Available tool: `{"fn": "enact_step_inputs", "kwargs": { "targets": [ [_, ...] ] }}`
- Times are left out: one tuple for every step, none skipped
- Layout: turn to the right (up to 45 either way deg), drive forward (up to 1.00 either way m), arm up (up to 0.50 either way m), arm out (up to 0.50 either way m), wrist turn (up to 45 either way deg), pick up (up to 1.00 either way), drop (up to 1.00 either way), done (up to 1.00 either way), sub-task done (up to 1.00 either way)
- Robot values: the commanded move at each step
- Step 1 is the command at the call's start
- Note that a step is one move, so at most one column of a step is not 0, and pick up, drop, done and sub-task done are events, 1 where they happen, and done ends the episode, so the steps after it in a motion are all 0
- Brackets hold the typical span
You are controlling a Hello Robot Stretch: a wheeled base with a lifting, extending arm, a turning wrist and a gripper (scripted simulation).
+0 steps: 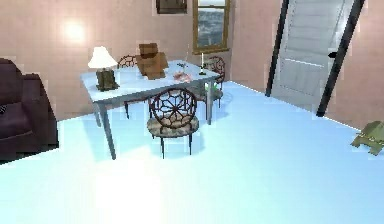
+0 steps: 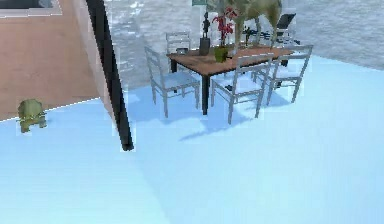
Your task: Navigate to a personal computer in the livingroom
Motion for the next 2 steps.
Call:
{"fn": "enact_step_inputs", "kwargs": {
  "targets": [
    [0.0, 0.3, 0.0, 0.0, 0.0, 0.0, 0.0, 0.0, 0.0],
    [45.0, 0.0, 0.0, 0.0, 0.0, 0.0, 0.0, 0.0, 0.0]
  ]
}}
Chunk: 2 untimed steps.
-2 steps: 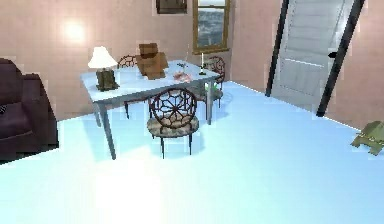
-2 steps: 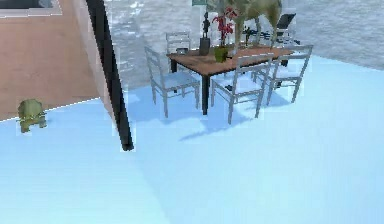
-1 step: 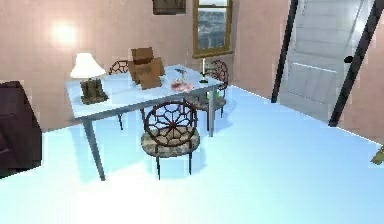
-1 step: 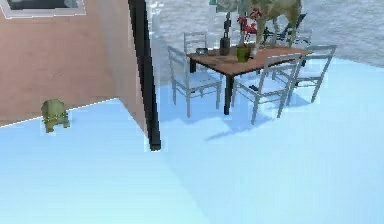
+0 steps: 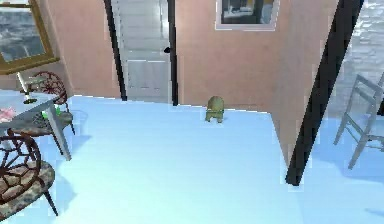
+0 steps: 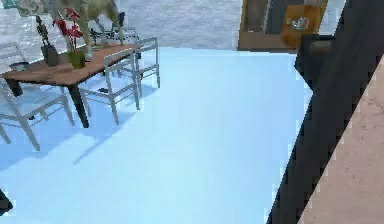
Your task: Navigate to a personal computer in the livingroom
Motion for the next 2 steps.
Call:
{"fn": "enact_step_inputs", "kwargs": {
  "targets": [
    [45.0, 0.0, 0.0, 0.0, 0.0, 0.0, 0.0, 0.0, 0.0],
    [9.0, 0.0, 0.0, 0.0, 0.0, 0.0, 0.0, 0.0, 0.0]
  ]
}}
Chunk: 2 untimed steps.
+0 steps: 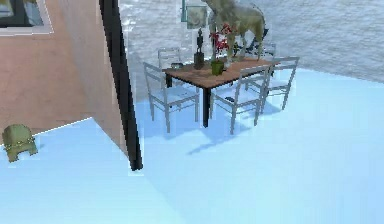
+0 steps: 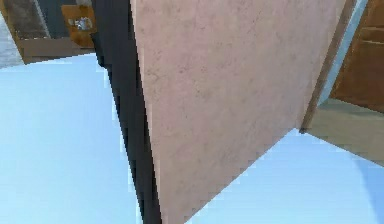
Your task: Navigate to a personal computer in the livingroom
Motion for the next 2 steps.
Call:
{"fn": "enact_step_inputs", "kwargs": {
  "targets": [
    [0.0, 0.45, 0.0, 0.0, 0.0, 0.0, 0.0, 0.0, 0.0],
    [45.0, 0.0, 0.0, 0.0, 0.0, 0.0, 0.0, 0.0, 0.0]
  ]
}}
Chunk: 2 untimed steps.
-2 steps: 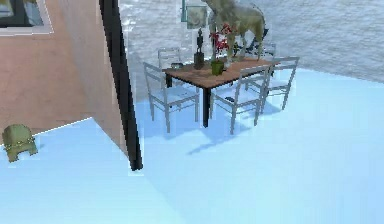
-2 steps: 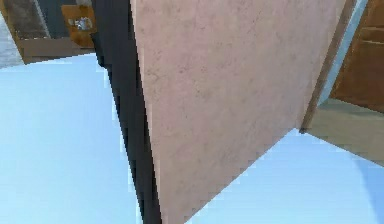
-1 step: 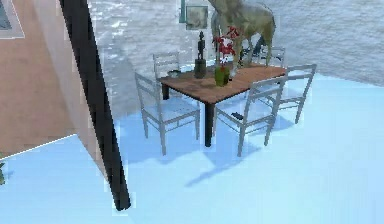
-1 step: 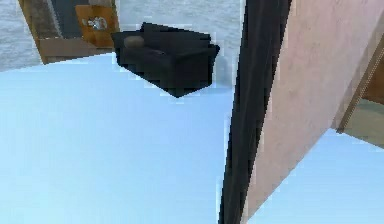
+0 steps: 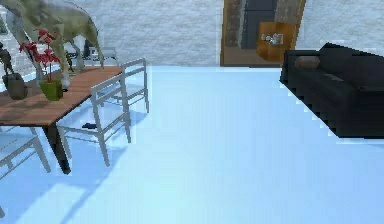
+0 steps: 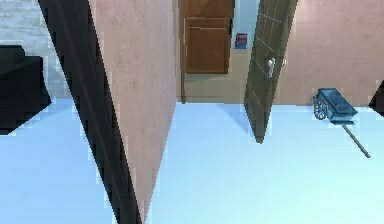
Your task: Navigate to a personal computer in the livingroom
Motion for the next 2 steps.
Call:
{"fn": "enact_step_inputs", "kwargs": {
  "targets": [
    [3.0, 0.0, 0.0, 0.0, 0.0, 0.0, 0.0, 0.0, 0.0],
    [0.0, 0.65, 0.0, 0.0, 0.0, 0.0, 0.0, 0.0, 0.0]
  ]
}}
